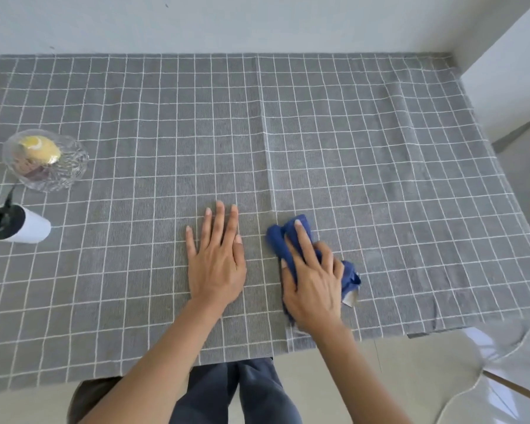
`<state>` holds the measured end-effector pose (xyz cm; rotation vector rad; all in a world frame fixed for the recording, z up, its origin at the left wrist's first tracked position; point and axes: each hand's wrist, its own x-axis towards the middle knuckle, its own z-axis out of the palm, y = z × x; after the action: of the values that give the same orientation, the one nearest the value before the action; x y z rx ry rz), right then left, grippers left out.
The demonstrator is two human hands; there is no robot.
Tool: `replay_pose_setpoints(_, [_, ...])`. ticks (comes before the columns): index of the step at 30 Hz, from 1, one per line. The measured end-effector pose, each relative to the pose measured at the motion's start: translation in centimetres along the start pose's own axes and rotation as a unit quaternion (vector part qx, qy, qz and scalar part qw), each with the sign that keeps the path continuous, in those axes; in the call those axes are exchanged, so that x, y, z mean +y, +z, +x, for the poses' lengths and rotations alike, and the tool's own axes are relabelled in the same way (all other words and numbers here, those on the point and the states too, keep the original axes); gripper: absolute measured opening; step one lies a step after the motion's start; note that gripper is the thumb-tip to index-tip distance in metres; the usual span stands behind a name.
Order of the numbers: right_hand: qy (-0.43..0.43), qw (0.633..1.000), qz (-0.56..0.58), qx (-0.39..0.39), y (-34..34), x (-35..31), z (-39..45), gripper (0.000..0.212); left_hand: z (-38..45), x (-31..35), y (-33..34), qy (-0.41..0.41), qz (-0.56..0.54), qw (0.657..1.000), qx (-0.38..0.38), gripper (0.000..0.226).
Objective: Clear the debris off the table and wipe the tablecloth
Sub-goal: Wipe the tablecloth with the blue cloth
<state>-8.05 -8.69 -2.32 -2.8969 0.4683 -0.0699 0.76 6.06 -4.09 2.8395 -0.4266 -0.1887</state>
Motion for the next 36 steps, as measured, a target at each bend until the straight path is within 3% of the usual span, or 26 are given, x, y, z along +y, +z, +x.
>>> replay_pose_setpoints(2, [-0.009, 1.0, -0.008, -0.01, -0.4, 1.6, 0.3, 0.05, 0.0, 0.0, 0.0, 0.002, 0.001, 1.0, 0.0, 0.054])
replay_pose_setpoints(7, [0.142, 0.99, 0.011, 0.021, -1.0, 4.6, 1.8, 0.055, 0.1, 0.0, 0.0, 0.002, 0.005, 1.0, -0.002, 0.055])
replay_pose_setpoints(13, [0.002, 1.0, 0.005, -0.004, -0.3, 2.1, 0.2, 0.052, 0.1, 0.0, 0.1, 0.0, 0.01, 1.0, -0.001, 0.054])
replay_pose_setpoints(20, [0.143, 0.99, 0.01, 0.016, -1.3, 5.9, 1.7, 0.054, 0.0, -0.1, 0.0, 0.0, 0.008, 1.0, -0.005, 0.055])
replay_pose_setpoints(27, [0.033, 0.999, 0.018, -0.002, -0.4, 2.0, 0.6, 0.055, 0.1, 0.0, 0.0, 0.006, 0.006, 1.0, -0.005, 0.055])
replay_pose_setpoints(33, [0.169, 0.985, 0.034, 0.006, -1.2, 4.5, 2.5, 0.056, 0.2, -0.3, 0.0, 0.008, 0.003, 1.0, -0.015, 0.056])
replay_pose_setpoints(36, [0.177, 0.981, 0.072, 0.02, -1.4, 2.4, 3.5, 0.058, 0.3, -0.7, -0.6, 0.025, -0.018, 0.999, -0.02, 0.055])
